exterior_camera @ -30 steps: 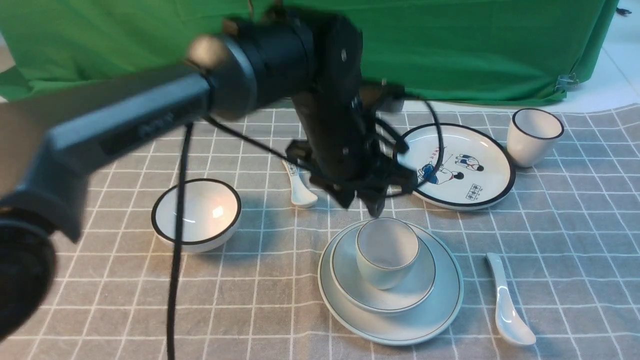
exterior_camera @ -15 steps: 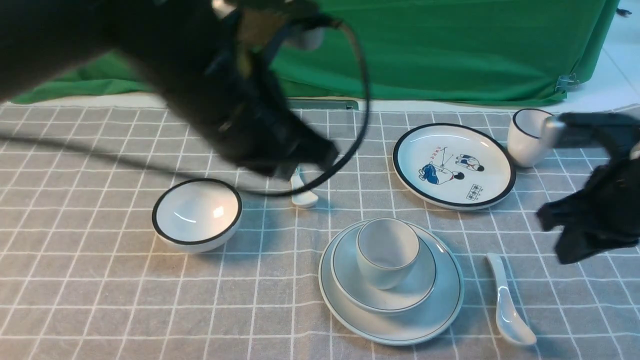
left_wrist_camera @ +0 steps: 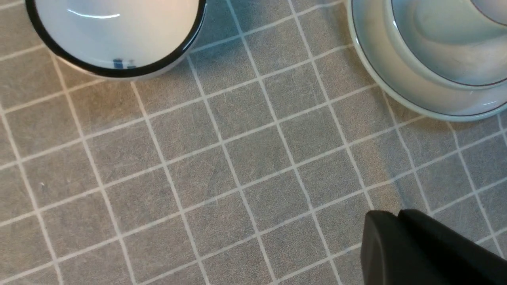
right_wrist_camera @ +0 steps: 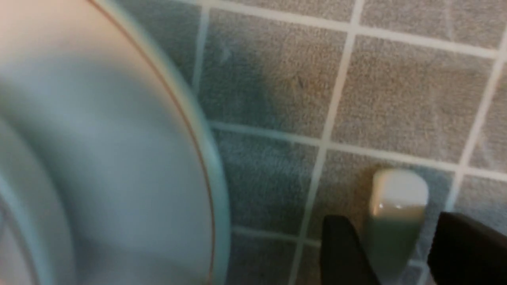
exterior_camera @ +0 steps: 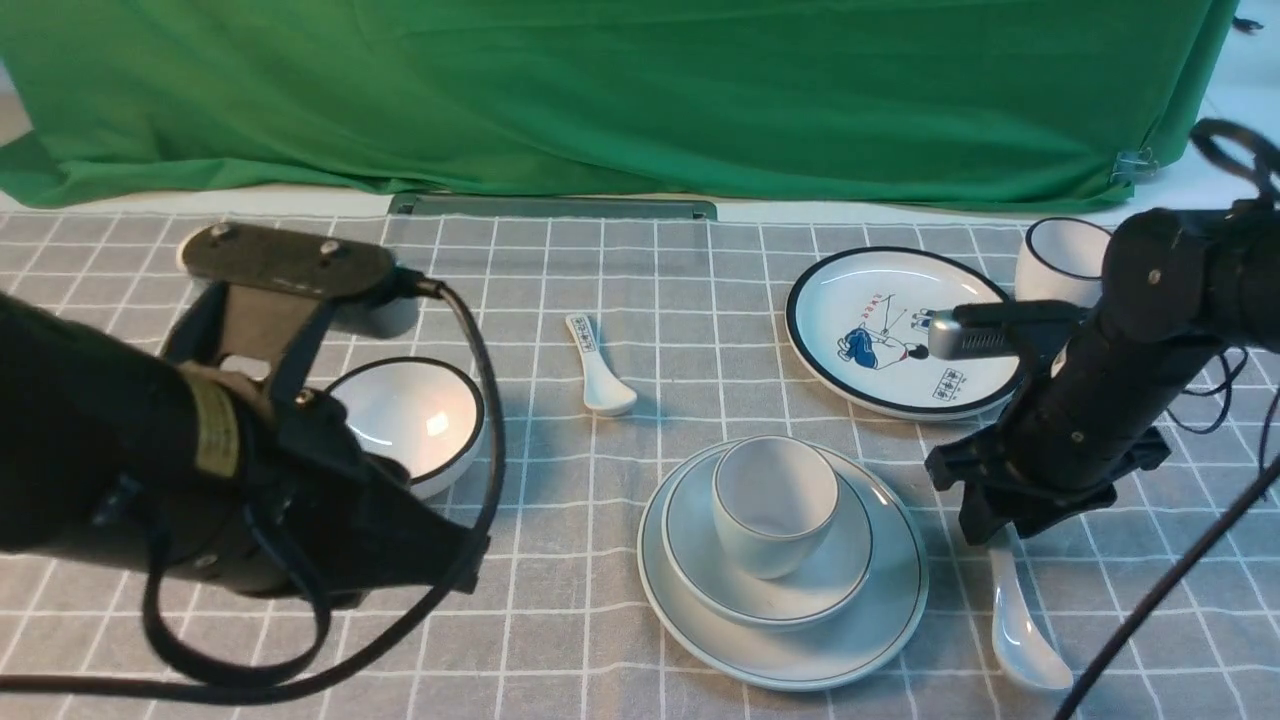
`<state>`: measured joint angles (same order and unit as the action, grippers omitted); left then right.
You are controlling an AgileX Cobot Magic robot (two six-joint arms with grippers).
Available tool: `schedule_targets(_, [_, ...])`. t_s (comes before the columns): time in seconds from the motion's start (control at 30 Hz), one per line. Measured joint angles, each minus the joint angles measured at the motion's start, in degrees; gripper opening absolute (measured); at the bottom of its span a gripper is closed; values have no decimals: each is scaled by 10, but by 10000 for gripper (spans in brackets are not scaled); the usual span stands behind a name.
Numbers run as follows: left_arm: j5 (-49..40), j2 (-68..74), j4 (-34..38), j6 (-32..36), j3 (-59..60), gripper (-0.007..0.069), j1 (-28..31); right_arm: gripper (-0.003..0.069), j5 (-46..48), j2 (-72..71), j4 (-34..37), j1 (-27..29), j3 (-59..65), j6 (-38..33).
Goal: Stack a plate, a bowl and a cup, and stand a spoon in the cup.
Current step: Use the right arm to grab a blue soup spoon, then use the right arm to put the blue soup spoon into the blue teacup in the middle
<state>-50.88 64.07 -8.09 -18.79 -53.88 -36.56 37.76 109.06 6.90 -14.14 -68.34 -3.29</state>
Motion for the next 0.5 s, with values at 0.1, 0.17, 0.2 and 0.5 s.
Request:
schedule_targets(0.1, [-1,-3,-7,-3,0,10,0,344,-3,10,-3,0,-1,0])
schedule_targets(0.17, [0,-3,-9,-7,0,10,0,280,-3,10,-4,0,-1,-8])
schedule_targets(0.2, [0,-3,-9,-7,0,10,0,255,-3,10,-4,0,-1,-10])
schedule_targets(0.5, [11,-3,-33,-10,0,10,0,187,-71,-172,-2,-35,40,-23])
